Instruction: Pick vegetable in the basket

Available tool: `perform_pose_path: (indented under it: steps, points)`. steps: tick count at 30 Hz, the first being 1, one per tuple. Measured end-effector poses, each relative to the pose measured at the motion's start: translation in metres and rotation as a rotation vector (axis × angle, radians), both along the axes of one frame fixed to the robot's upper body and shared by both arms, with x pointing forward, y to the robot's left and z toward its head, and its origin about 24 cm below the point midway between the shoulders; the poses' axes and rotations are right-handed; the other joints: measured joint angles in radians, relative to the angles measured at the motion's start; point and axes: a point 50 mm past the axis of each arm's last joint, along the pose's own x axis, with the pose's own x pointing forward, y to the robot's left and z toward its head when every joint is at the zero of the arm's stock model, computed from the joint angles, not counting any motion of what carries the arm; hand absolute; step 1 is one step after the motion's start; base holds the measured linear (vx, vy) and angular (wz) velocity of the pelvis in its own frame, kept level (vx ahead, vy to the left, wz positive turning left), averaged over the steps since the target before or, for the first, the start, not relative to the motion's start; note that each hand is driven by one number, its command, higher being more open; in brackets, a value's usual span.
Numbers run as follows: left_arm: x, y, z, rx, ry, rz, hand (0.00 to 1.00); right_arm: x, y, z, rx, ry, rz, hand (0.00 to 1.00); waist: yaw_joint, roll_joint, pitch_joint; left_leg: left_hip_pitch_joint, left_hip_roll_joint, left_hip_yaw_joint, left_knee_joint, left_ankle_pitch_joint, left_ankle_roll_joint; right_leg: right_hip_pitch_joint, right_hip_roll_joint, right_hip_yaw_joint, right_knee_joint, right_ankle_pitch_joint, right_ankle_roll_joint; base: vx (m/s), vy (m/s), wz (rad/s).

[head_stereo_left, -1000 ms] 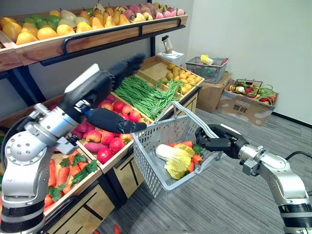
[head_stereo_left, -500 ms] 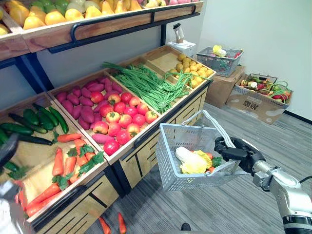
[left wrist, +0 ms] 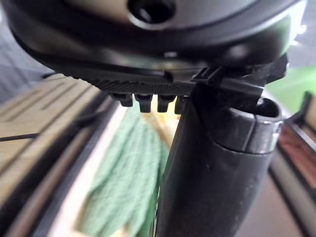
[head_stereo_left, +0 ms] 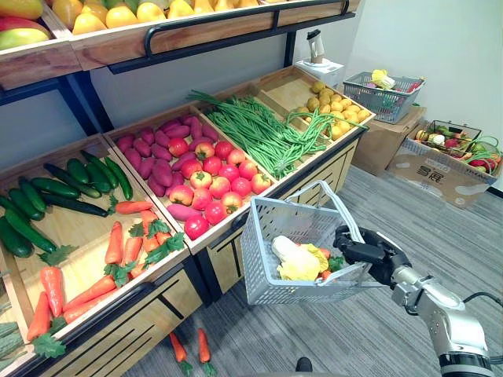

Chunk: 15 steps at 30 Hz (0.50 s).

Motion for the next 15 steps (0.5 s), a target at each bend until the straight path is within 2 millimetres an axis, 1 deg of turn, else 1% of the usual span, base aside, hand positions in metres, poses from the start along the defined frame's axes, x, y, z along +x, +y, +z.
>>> perform_pose_path:
  steps: [1,2,3,4,5,6,7,8,10,12,14,15]
  points:
    - [0.002,-0.011,-0.01,-0.041,0.024,-0.038,1.0,0.0,0.002,-0.001,0.005,0.004,0.004,0.0,-0.001,-0.003,0.002,0.0,-0.002,0.0,0.002,-0.001,0.001,0.0,-0.002,0.001,0.0,0.0,0.001,-0.07,0.079,-0.05]
    - [0.008,-0.042,-0.035,-0.146,0.092,-0.133,1.0,0.002,0.005,-0.005,0.012,0.021,0.016,0.0,-0.004,-0.012,0.007,-0.001,-0.009,0.0,0.007,-0.005,0.003,0.0,-0.008,0.005,0.0,0.002,0.005,-0.05,0.068,-0.03]
    - [0.011,-0.055,-0.043,-0.186,0.116,-0.169,1.0,0.004,0.007,-0.007,0.016,0.027,0.022,0.0,-0.005,-0.016,0.01,-0.001,-0.011,0.0,0.009,-0.007,0.003,0.0,-0.01,0.006,0.0,0.002,0.005,-0.05,0.068,-0.04]
    - [0.015,-0.073,-0.054,-0.243,0.14,-0.22,1.0,0.007,0.01,-0.009,0.024,0.035,0.028,0.0,-0.008,-0.023,0.015,-0.003,-0.013,0.0,0.015,-0.01,0.005,0.0,-0.012,0.008,0.0,0.004,0.007,-0.04,0.051,-0.03]
    - [0.02,-0.096,-0.067,-0.316,0.159,-0.279,1.0,0.01,0.013,-0.012,0.03,0.051,0.035,0.0,-0.014,-0.024,0.021,-0.007,-0.017,-0.003,0.019,-0.019,-0.001,-0.002,-0.015,0.009,0.0,0.003,0.012,-0.04,0.069,0.0]
    - [0.023,-0.117,-0.078,-0.396,0.178,-0.34,1.0,0.011,0.017,-0.016,0.031,0.07,0.04,0.0,-0.022,-0.032,0.018,-0.009,-0.02,-0.007,0.019,-0.02,0.001,-0.003,-0.017,0.008,0.0,-0.001,0.018,-0.02,0.063,0.02]
    - [0.023,-0.119,-0.08,-0.41,0.183,-0.353,1.0,0.011,0.017,-0.017,0.032,0.074,0.04,0.0,-0.022,-0.033,0.018,-0.009,-0.02,-0.008,0.019,-0.02,0.001,-0.003,-0.017,0.008,0.0,-0.002,0.019,0.01,0.048,0.03]
    - [0.023,-0.125,-0.084,-0.444,0.194,-0.382,1.0,0.011,0.019,-0.02,0.038,0.085,0.037,0.0,-0.027,-0.027,0.022,-0.009,-0.02,-0.012,0.019,-0.018,0.002,-0.002,-0.017,0.007,0.0,-0.003,0.019,0.04,0.032,0.02]
    - [0.021,-0.127,-0.086,-0.462,0.196,-0.401,1.0,0.01,0.019,-0.024,0.036,0.1,0.02,0.0,-0.032,-0.017,0.03,0.0,-0.024,-0.019,0.016,-0.018,0.003,-0.002,-0.018,0.007,0.001,-0.005,0.022,0.06,0.039,0.01]
    - [0.019,-0.129,-0.087,-0.469,0.206,-0.425,1.0,0.009,0.017,-0.028,0.035,0.122,-0.012,0.0,-0.036,0.003,0.043,0.005,-0.028,-0.029,0.013,-0.02,0.007,0.002,-0.021,0.008,0.003,-0.005,0.023,0.05,0.061,-0.01]
    - [0.017,-0.131,-0.088,-0.48,0.217,-0.449,1.0,0.007,0.018,-0.033,0.041,0.14,-0.026,0.0,-0.037,0.009,0.047,0.007,-0.031,-0.031,0.007,-0.02,0.008,0.002,-0.022,0.008,0.003,-0.005,0.024,0.03,0.067,0.0]
    - [0.016,-0.133,-0.09,-0.501,0.219,-0.458,1.0,0.006,0.02,-0.037,0.054,0.154,-0.031,0.0,-0.039,0.008,0.048,0.01,-0.031,-0.031,0.004,-0.021,0.009,0.005,-0.022,0.008,0.003,-0.005,0.024,0.02,0.061,0.01]
